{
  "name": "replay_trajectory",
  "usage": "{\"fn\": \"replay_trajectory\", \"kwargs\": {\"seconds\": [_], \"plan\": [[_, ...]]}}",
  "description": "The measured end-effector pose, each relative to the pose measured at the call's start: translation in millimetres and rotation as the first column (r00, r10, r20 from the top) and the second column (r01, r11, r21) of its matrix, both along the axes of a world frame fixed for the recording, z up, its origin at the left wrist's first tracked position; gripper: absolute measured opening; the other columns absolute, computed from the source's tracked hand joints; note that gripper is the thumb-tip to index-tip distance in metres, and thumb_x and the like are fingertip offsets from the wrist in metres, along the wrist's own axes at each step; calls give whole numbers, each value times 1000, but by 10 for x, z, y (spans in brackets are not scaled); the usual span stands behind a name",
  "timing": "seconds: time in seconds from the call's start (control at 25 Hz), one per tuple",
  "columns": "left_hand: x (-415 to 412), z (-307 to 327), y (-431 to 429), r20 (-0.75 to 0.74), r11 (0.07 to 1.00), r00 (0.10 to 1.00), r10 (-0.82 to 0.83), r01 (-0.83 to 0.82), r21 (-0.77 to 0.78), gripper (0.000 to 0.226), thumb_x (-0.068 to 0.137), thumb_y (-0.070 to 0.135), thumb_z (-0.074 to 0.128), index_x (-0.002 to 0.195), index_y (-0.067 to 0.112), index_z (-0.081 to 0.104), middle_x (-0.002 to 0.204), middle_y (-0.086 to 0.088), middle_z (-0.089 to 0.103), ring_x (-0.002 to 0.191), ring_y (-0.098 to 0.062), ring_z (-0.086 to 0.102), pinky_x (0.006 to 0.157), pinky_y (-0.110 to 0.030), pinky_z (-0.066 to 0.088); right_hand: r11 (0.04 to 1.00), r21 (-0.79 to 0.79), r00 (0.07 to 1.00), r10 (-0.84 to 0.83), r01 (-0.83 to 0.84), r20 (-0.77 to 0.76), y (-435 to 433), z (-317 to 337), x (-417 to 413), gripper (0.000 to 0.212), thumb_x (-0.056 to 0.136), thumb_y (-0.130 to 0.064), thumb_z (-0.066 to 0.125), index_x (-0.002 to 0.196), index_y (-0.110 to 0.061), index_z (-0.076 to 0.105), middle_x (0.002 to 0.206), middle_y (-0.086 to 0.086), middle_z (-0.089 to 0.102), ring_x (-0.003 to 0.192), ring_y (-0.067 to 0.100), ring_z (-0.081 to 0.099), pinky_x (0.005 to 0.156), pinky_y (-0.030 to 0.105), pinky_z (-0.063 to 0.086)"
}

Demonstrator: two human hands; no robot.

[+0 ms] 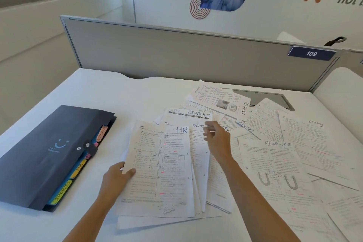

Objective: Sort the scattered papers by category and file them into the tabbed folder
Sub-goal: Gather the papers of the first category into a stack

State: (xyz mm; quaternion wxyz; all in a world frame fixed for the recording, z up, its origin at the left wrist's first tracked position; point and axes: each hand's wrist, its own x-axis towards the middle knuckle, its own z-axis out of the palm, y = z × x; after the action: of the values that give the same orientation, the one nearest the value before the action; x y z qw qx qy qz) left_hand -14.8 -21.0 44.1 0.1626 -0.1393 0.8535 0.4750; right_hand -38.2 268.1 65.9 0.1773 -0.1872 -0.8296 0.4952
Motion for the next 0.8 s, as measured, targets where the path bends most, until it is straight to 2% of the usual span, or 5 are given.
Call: {"fn": "replay_trajectory", "kwargs": {"seconds": [0.16, 0.36, 0.56, 0.72, 0.8], "plan": [[42, -9, 58, -96, 997, 995, 15, -22, -75, 5, 92, 25, 58, 95, 22, 57, 91, -2, 67, 77, -24, 67, 70, -35, 55, 962, 104, 966, -256, 254, 13, 407, -134, 424, 24, 90, 2, 54, 110, -6, 64, 102, 8, 68, 92, 17, 62, 71, 13, 44], [43, 0, 140, -127, 999, 992, 16, -21, -35, 18, 92, 26, 59, 105, 16, 64, 92, -4, 70, 73, -22, 66, 62, -31, 52, 843, 304, 857, -499, 444, 130, 883, -524, 992, 38, 86, 1, 58, 124, -3, 55, 132, 22, 51, 127, 36, 43, 105, 43, 37], [16, -13, 209, -33, 998, 999, 28, -26, 59, 27, 91, 29, 61, 112, 13, 64, 82, 6, 63, 71, -15, 62, 56, -24, 44, 831, 501, 829, -445, 242, 339, 826, -789, 1222, 55, 97, -22, 46, 145, -1, 30, 156, 20, 20, 145, 34, 15, 120, 43, 9], [26, -5, 274, -24, 988, 1000, 10, -6, 156, 27, 90, 27, 62, 111, 11, 65, 83, 6, 65, 74, -19, 65, 59, -27, 47, 919, 387, 905, -224, 72, 363, 501, -779, 1087, 57, 101, -28, 36, 151, -10, 17, 160, 4, 7, 148, 20, 1, 121, 33, -1], [-2, 10, 308, -31, 982, 999, 15, -9, 189, 25, 89, 27, 63, 109, 11, 65, 83, 6, 66, 74, -21, 66, 60, -29, 48, 968, 250, 937, -120, 36, 329, 418, -702, 1023, 54, 101, -26, 37, 150, -13, 21, 159, -1, 15, 148, 17, 9, 121, 31, 6]]}}
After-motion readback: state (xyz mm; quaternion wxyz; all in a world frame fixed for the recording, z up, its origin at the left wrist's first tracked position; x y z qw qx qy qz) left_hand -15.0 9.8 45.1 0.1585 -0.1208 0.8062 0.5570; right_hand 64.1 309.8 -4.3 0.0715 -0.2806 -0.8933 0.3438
